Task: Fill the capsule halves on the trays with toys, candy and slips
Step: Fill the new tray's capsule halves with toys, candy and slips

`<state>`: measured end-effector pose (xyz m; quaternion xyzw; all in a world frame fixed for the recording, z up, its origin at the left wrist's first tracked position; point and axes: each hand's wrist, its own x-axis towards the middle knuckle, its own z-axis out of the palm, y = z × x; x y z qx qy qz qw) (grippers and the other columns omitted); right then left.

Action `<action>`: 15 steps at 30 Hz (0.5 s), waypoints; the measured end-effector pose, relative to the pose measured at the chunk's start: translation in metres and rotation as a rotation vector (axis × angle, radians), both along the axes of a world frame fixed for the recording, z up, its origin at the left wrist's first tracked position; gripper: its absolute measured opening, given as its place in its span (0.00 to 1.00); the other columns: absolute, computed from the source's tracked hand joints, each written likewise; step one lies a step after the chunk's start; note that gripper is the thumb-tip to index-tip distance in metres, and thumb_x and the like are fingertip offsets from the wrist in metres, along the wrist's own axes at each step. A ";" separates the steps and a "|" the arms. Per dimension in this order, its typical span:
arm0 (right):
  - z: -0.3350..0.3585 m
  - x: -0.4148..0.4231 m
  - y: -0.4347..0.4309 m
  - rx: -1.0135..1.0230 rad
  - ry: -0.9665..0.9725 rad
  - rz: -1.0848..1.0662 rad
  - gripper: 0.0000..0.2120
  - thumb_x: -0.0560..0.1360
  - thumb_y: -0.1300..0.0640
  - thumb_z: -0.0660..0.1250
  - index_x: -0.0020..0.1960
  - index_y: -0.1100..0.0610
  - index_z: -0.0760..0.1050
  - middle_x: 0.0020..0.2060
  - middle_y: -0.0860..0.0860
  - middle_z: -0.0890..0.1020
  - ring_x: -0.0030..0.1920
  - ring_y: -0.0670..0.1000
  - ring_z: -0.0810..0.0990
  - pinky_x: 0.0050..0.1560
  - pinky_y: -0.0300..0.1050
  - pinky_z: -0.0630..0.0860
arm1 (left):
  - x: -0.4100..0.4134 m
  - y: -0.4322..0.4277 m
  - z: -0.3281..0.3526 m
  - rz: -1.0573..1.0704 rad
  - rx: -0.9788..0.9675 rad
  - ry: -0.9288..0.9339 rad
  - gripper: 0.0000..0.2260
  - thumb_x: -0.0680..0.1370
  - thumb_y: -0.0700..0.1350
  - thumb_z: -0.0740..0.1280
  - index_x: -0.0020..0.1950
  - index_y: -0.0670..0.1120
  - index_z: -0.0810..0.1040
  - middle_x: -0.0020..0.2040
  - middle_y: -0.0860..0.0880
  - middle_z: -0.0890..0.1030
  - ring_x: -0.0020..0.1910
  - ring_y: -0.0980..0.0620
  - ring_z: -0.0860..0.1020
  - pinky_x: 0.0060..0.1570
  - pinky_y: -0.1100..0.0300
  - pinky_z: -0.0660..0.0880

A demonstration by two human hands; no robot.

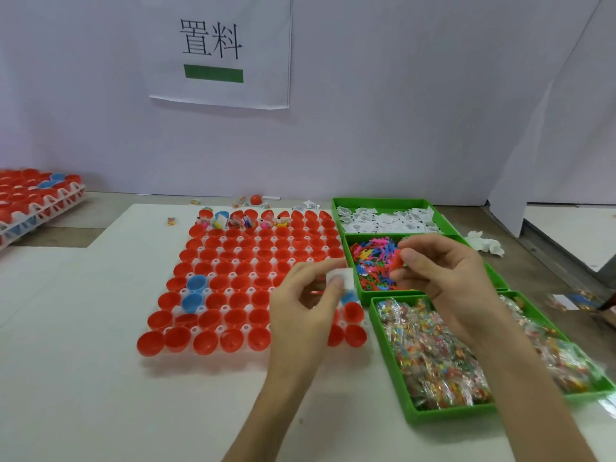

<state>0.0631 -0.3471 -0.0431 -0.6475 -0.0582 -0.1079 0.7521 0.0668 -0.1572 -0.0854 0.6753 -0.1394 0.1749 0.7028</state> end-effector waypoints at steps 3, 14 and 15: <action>-0.002 -0.002 0.015 -0.021 -0.006 0.102 0.07 0.62 0.53 0.77 0.40 0.51 0.85 0.35 0.55 0.85 0.32 0.51 0.84 0.33 0.40 0.80 | 0.001 0.002 -0.001 -0.031 -0.096 0.077 0.12 0.76 0.36 0.72 0.51 0.53 0.86 0.46 0.52 0.86 0.46 0.50 0.85 0.46 0.59 0.82; -0.017 -0.003 0.041 -0.214 -0.084 -0.046 0.04 0.67 0.53 0.76 0.41 0.51 0.85 0.36 0.50 0.85 0.36 0.43 0.82 0.38 0.34 0.77 | 0.000 0.002 0.000 -0.213 -0.243 0.129 0.09 0.79 0.37 0.68 0.55 0.46 0.86 0.50 0.48 0.87 0.48 0.49 0.86 0.47 0.62 0.81; -0.016 -0.003 0.041 -0.218 -0.084 -0.049 0.04 0.67 0.53 0.76 0.41 0.50 0.84 0.36 0.49 0.85 0.36 0.43 0.82 0.38 0.34 0.77 | 0.000 0.002 0.000 -0.222 -0.242 0.125 0.10 0.80 0.37 0.67 0.55 0.46 0.85 0.51 0.48 0.86 0.50 0.48 0.85 0.48 0.61 0.81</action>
